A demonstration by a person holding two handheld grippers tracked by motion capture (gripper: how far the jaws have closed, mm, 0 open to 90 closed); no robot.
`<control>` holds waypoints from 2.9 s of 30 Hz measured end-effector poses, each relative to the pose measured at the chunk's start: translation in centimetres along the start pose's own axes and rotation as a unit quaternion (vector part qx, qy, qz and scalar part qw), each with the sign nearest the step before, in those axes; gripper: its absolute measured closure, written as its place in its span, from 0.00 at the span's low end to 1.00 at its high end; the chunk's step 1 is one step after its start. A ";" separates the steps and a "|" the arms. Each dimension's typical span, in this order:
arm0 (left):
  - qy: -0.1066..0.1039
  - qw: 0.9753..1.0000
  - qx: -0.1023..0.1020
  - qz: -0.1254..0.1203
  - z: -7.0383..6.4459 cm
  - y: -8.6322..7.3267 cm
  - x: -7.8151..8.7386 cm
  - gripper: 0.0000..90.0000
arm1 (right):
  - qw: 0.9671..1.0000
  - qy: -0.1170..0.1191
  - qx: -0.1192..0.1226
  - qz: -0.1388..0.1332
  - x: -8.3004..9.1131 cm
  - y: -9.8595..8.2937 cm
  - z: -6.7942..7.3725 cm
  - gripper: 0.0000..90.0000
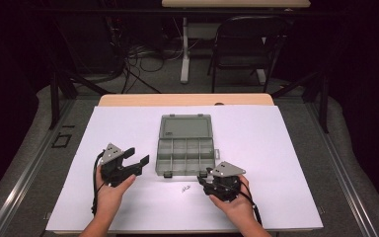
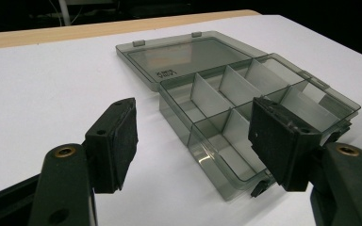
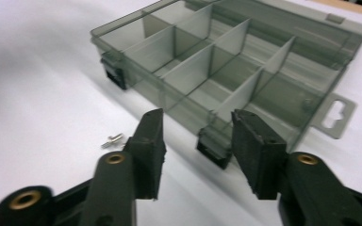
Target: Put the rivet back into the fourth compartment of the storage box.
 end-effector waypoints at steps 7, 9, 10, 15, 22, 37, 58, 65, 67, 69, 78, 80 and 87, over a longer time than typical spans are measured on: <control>0.000 1.000 0.000 0.001 0.0 0.0 0.0 0.37 | 1.000 0.019 0.011 0.016 -1.3 -0.4 1.7 0.68; 0.000 1.000 -0.001 0.000 0.0 0.0 0.0 0.37 | 0.999 0.024 0.012 0.022 -1.7 -0.6 2.0 0.68; 0.000 1.000 -0.001 0.002 0.0 0.0 0.0 0.37 | 0.999 0.026 0.012 0.018 -2.1 -0.6 2.1 0.68; 0.000 1.000 0.000 0.001 0.0 0.0 0.0 0.37 | 0.998 0.035 0.018 0.039 -3.0 -1.0 2.8 0.69; -0.001 1.000 -0.001 0.002 0.0 0.0 0.0 0.37 | 0.998 0.035 0.022 0.043 -3.8 -1.2 3.4 0.71; -0.001 1.000 -0.001 0.000 0.0 0.0 0.0 0.37 | 0.997 0.035 0.030 0.055 -4.5 -1.3 3.9 0.78; -0.001 1.000 -0.003 0.000 0.0 0.0 -0.1 0.38 | 0.997 0.039 0.035 0.053 -4.8 -1.2 3.9 0.83; 0.000 1.000 -0.002 0.003 0.1 0.0 0.0 0.38 | 0.997 0.041 0.035 0.049 -4.6 -1.1 3.8 0.83; 0.001 1.000 0.001 0.000 0.1 0.0 0.0 0.38 | 0.997 0.040 0.037 0.046 -4.4 -0.9 3.8 0.83; 0.001 1.000 0.002 -0.001 0.2 0.0 0.1 0.38 | 0.998 0.041 0.036 0.039 -4.1 -0.7 3.9 0.83; 0.002 1.000 0.002 -0.003 0.2 0.0 0.1 0.38 | 0.998 0.048 0.038 0.022 -2.7 0.3 3.9 0.83; 0.002 1.000 0.004 -0.003 0.2 0.0 0.1 0.37 | 0.998 0.049 0.037 0.026 -2.4 0.5 3.7 0.83; 0.002 1.000 0.002 -0.003 0.3 0.0 0.2 0.38 | 0.998 0.043 0.031 0.026 -1.8 0.7 2.9 0.83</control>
Point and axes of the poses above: each handheld gripper's, and its own axes: x roughly backward along the jaws, y roughly out of its top, z roughly to its left, the point moved 4 cm from there along -x, roughly forward along the jaws, and after that the axes turned 1 degree about x, right-handed, at the moved point
